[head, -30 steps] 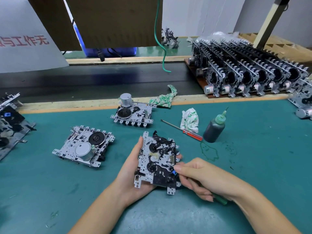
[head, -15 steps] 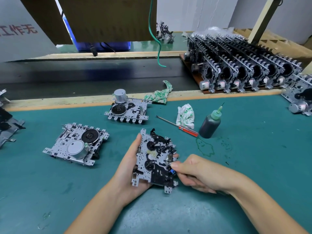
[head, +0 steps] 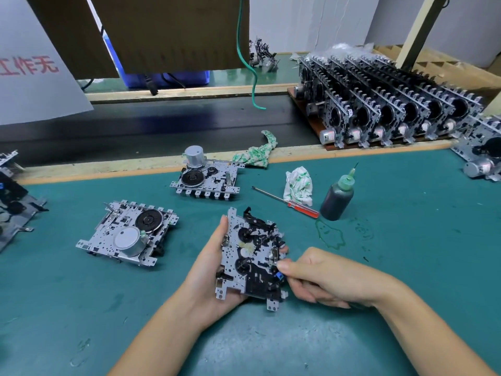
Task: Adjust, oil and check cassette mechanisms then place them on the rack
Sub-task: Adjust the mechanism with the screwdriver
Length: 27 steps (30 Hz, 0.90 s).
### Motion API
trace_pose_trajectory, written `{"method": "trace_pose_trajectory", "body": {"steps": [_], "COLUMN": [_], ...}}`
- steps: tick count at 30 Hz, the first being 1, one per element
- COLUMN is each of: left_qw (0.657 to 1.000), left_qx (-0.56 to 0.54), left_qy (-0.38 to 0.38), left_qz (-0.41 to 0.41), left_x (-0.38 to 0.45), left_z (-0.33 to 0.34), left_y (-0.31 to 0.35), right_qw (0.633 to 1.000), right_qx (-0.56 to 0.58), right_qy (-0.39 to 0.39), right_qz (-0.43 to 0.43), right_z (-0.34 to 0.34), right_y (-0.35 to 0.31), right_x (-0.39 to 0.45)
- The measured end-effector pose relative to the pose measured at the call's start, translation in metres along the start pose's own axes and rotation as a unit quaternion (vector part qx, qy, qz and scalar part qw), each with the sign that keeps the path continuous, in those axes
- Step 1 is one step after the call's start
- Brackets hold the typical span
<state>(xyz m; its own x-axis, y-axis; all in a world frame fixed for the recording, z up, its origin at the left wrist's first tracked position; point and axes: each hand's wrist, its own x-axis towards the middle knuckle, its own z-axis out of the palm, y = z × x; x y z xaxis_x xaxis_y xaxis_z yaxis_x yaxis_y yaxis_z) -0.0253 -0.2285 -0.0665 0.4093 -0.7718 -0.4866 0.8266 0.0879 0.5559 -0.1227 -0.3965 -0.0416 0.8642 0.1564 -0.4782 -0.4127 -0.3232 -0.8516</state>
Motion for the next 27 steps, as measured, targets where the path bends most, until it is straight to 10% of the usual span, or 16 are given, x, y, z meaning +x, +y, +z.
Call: {"method": "trace_pose_trajectory", "body": {"steps": [20, 23, 27], "left_qw": [0.988, 0.994, 0.997], "left_qx": [-0.149, -0.092, -0.016], "left_qy": [-0.046, -0.057, -0.072], "left_qz": [0.020, 0.006, -0.006], "left_x": [-0.010, -0.007, -0.003], "left_z": [-0.006, -0.010, -0.017], "left_y": [0.002, 0.003, 0.009], "right_qw": [0.987, 0.972, 0.847], "right_qx": [0.111, -0.016, -0.367], "right_qy": [0.102, 0.229, 0.382], "right_qz": [-0.051, -0.051, -0.037], "right_z": [-0.018, -0.018, -0.015], "right_y": [0.005, 0.007, 0.014], "right_x": [-0.005, -0.001, 0.003]}}
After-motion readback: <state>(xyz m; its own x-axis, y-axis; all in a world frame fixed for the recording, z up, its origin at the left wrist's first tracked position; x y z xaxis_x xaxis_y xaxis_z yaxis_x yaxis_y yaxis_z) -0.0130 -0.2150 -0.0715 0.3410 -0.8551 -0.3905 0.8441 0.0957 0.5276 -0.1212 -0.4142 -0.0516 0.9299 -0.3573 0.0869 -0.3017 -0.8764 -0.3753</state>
